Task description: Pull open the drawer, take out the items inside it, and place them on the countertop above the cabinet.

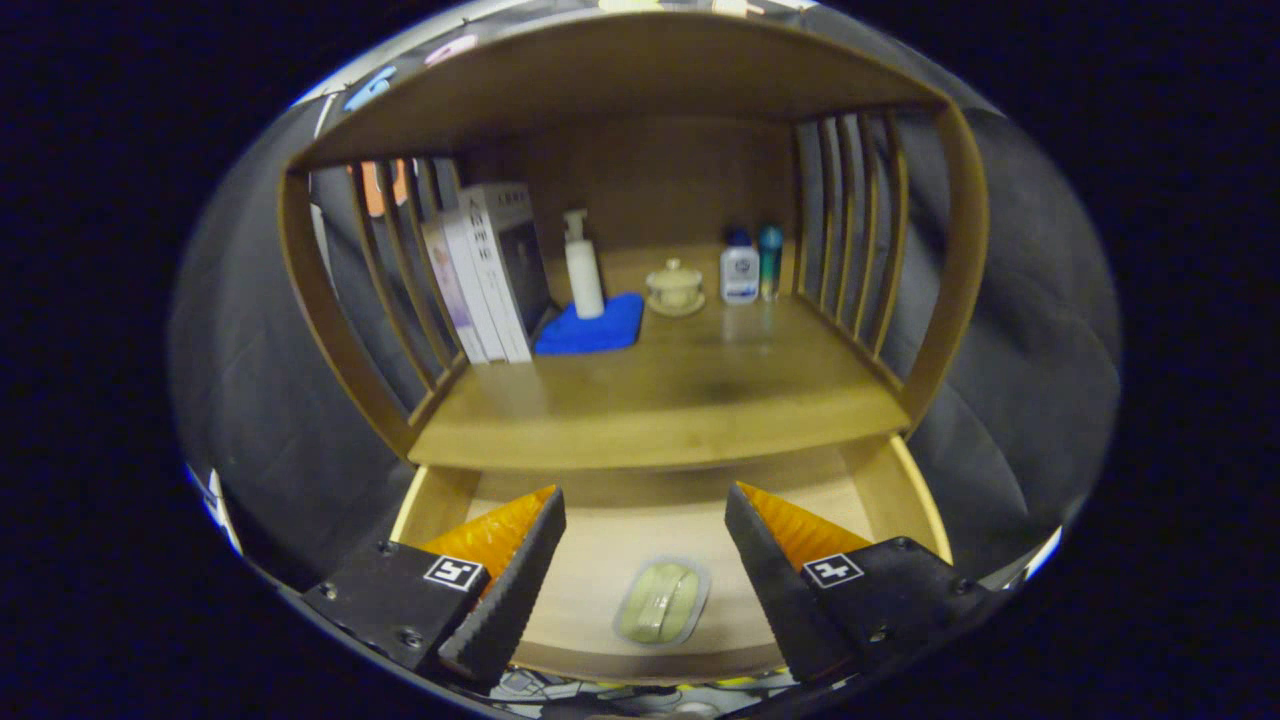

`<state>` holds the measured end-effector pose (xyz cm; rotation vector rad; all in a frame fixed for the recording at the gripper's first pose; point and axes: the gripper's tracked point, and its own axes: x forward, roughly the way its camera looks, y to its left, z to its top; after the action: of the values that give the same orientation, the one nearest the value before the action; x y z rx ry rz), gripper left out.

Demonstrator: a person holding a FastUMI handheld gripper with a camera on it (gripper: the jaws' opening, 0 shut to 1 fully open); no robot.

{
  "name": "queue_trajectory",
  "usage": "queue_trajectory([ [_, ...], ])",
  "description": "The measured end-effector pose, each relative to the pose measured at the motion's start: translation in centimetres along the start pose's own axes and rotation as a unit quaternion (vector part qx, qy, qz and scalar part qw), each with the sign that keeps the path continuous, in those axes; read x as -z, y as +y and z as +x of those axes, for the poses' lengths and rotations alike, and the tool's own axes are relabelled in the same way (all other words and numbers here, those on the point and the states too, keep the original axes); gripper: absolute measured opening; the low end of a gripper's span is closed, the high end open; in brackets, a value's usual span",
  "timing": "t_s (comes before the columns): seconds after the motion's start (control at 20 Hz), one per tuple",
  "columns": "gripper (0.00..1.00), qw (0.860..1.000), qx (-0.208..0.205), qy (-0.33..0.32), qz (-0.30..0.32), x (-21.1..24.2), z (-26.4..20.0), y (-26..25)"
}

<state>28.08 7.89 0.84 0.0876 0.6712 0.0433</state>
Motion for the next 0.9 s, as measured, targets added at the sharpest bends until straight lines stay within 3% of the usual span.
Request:
queue_trajectory([
  [0.25,0.94,0.991,0.013,0.128,0.02,6.2,4.1,-0.6],
  [0.45,0.86,0.981,0.031,0.191,0.021,9.9,6.0,-1.1],
  [0.7,0.65,0.968,0.057,0.243,0.04,11.8,6.4,-1.4],
  [0.9,0.41,0.956,0.071,0.276,0.062,12.8,6.8,-2.0],
])
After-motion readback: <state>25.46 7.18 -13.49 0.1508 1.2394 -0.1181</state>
